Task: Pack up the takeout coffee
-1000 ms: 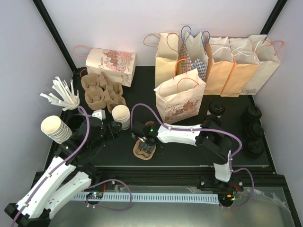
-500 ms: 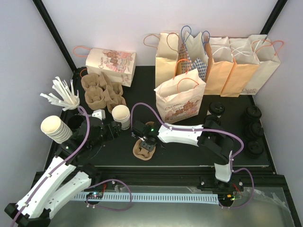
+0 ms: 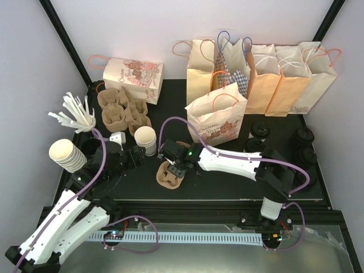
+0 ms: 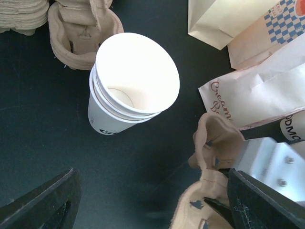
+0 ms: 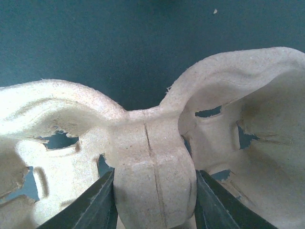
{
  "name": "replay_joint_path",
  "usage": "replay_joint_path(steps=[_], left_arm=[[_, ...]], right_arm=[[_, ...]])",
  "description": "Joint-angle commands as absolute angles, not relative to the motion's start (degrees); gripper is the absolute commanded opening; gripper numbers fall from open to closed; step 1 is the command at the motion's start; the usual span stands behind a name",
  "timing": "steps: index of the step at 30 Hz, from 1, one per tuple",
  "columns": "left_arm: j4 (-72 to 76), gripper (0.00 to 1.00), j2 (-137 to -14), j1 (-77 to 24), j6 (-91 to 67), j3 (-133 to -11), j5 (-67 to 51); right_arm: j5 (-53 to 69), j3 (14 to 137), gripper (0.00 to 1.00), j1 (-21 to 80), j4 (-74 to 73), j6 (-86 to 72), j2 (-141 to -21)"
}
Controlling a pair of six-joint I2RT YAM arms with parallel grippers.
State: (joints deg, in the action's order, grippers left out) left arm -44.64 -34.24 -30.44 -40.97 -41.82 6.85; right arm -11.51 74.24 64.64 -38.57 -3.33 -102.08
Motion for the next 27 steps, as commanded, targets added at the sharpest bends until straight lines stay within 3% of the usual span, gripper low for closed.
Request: replay_joint_path(steps=[1, 13, 22, 27], left_arm=[[-45.44, 0.86, -34.26, -30.02, -39.66, -42.41, 7.41], [-47.39, 0.86, -42.44, -29.62, -29.56, -57.28, 12.32], [-33.73, 0.84, -57.25, -29.64, -24.35, -65.42, -6.78], [-31.36, 0.84, -69.27, -30.58, -21.07, -74.38, -12.86]], right_arm=[[-11.21, 75.44, 0.44, 64.78, -38.19, -4.22, -96.53], [-1.69, 87.8, 0.46, 58.85, -45.66, -6.98, -77.95], [9.52, 104.78, 0.45, 39.94, -55.64, -13.47, -76.43], [18.66, 108.23, 0.44, 27.61, -57.38, -19.23, -78.27]])
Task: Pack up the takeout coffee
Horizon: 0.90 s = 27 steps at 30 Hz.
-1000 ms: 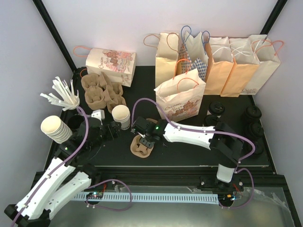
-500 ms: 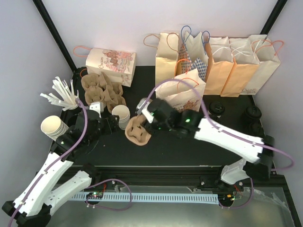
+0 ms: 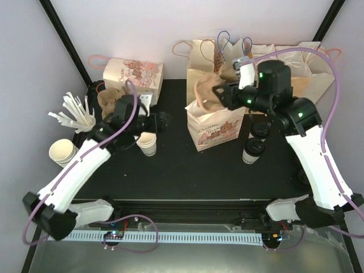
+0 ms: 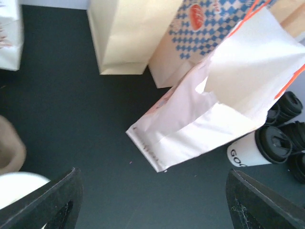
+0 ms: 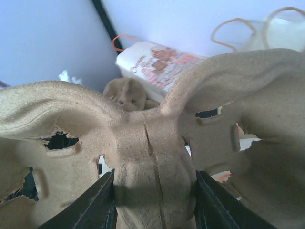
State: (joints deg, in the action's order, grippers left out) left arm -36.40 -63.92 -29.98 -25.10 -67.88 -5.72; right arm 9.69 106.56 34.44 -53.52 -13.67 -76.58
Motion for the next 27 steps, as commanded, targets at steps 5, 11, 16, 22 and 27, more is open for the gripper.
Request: replay_joint_path(steps=[5, 11, 16, 22, 27], left_arm=[[-27.34, 0.84, -79.44, -31.1, -16.66, -80.43, -12.13], [-28.23, 0.83, -89.33, -31.43, -10.1, -89.58, -12.17], [-27.95, 0.81, -93.4, -31.71, -5.18, -93.39, -19.99], [-28.22, 0.76, -97.36, -31.9, -3.53, -96.28, -25.16], [-31.52, 0.64, -102.89, -32.06, -3.02, -100.64, -27.39]], right_arm=[[23.49, 111.71, 0.45, 22.28, -56.46, -20.08, -81.92], [24.22, 112.66, 0.44, 19.4, -53.54, -20.69, -86.39], [24.22, 109.42, 0.44, 18.14, -51.2, -21.07, -87.2], [27.18, 99.91, 0.44, 16.69, -46.41, -22.56, -84.22], [32.24, 92.51, 0.44, 15.44, -43.43, -24.42, -80.57]])
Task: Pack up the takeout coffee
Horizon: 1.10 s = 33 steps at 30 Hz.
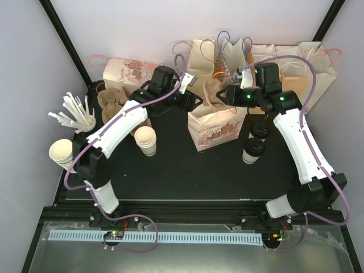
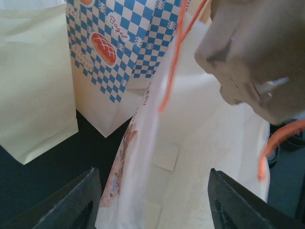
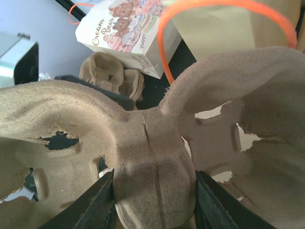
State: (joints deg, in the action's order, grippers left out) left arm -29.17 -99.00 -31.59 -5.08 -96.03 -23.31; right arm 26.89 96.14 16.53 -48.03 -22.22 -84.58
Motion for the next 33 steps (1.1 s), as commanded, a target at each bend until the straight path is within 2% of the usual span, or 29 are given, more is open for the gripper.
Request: replay_joint_path(steps=[1, 16, 21, 25, 33], left_arm=[[-32.68, 0.6, -103.98, -32.13, -2.84, -101.89, -27.5], [-39.45, 0.02, -103.01, -34.48, 5.45, -104.37, -24.69], [-38.42, 0.02, -96.81, -37.97, 9.15, -98.8, -16.26], [-32.57, 0.02, -90.74, -41.32, 9.63, -91.12, -9.09], [-21.87, 0.01, -81.84, -42.45, 3.54, -79.57, -4.69]], right_arm=[[32.98, 90.92, 0.44, 15.25, -43.01, -24.84, -79.78], [39.02, 86.39, 0.44, 10.71, -40.32, -30.12, -72.06], [37.48, 85.93, 0.45, 9.93, -37.96, -31.43, -69.89], [41.61, 82.68, 0.45, 9.95, -33.05, -32.48, -68.53], [49.58, 73.6, 0.44, 9.93, -25.21, -36.66, -64.48]])
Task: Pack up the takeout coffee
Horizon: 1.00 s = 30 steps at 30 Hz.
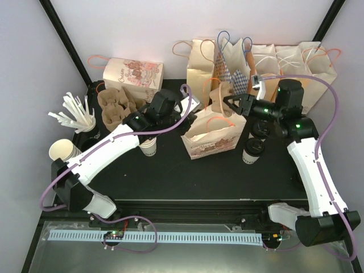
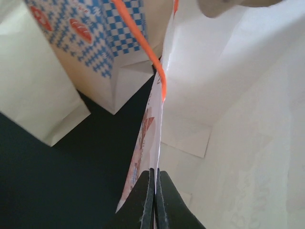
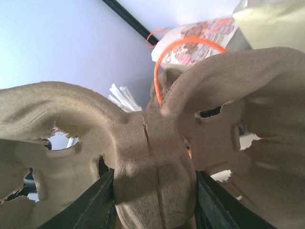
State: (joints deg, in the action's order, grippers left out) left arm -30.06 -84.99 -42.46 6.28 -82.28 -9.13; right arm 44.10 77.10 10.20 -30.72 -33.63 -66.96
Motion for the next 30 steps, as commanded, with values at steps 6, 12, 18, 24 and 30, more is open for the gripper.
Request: replay_joint_path(steps=[6, 12, 18, 24, 30], left_arm=[[-21.51, 0.02, -80.33, -42.58, 2.54, -77.86, -3.82], [-22.17, 0.01, -79.05, -42.67, 0.98, -77.43, -3.11], [-20.16, 0.02, -76.96, -43.17, 2.49, -74.29, -2.88], [-17.85, 0.02, -74.32, -44.22, 4.86, -70.46, -1.83], [-14.8, 0.02, -71.97, -45.32, 6.65, -67.07, -1.08]], right_arm=[[53.66, 69.25, 0.45, 9.93, -22.4, -38.15, -59.29], [56.38, 64.78, 0.45, 9.93, -23.15, -40.44, -58.11], [56.96, 61.4, 0.44, 9.9, -23.31, -40.75, -59.2], [57.25, 60.99, 0.45, 10.04, -25.48, -37.51, -60.66], [54.04, 63.81, 0.46, 11.17, -36.89, -25.3, -63.91]])
